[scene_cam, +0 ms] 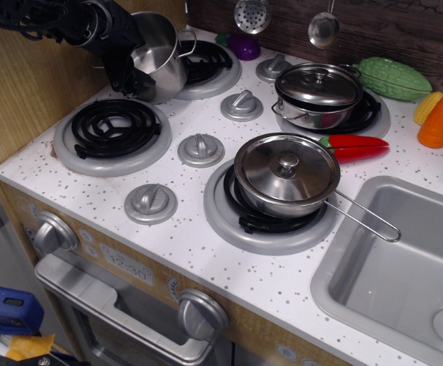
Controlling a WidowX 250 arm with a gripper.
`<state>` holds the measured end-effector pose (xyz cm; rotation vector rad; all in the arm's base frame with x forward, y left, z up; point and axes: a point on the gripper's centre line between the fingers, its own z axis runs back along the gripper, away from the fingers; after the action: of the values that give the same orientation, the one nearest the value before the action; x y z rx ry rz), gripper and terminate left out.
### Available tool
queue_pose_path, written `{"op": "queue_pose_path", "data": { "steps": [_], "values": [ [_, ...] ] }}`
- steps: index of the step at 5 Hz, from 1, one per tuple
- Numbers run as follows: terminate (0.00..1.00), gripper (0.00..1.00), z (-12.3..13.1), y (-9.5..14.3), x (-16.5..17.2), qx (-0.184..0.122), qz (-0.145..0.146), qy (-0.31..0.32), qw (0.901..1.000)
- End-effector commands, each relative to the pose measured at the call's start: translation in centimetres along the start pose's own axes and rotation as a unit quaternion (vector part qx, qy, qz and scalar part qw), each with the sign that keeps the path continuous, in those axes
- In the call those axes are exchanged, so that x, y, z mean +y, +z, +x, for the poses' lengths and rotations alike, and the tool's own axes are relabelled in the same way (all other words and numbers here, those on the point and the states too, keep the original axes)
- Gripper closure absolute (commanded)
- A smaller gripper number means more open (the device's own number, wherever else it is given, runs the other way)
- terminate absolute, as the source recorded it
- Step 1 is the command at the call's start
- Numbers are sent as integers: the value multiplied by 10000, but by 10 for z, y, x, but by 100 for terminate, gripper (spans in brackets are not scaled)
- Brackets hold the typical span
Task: Put pot on stove which is near stove
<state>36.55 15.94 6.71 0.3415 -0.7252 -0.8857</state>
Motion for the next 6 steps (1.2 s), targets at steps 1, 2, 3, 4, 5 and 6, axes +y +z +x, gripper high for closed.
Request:
{"op": "queue_pose_path", "data": {
  "steps": [1,2,3,4,5,6],
  "values": [
    [0,0,0,0,0,0,0,0,10000],
    [0,0,-1,-4,-1,-53,-15,-9,10000],
    [0,0,-1,-10,3,-127,-75,-25,9999],
    [0,0,-2,-12,7,-149,-87,-64,9998],
    [0,0,-6,-18,12,-222,-128,-90,9996],
    [0,100,-10,-22,14,-260,-38,-1,9997]
  ]
}}
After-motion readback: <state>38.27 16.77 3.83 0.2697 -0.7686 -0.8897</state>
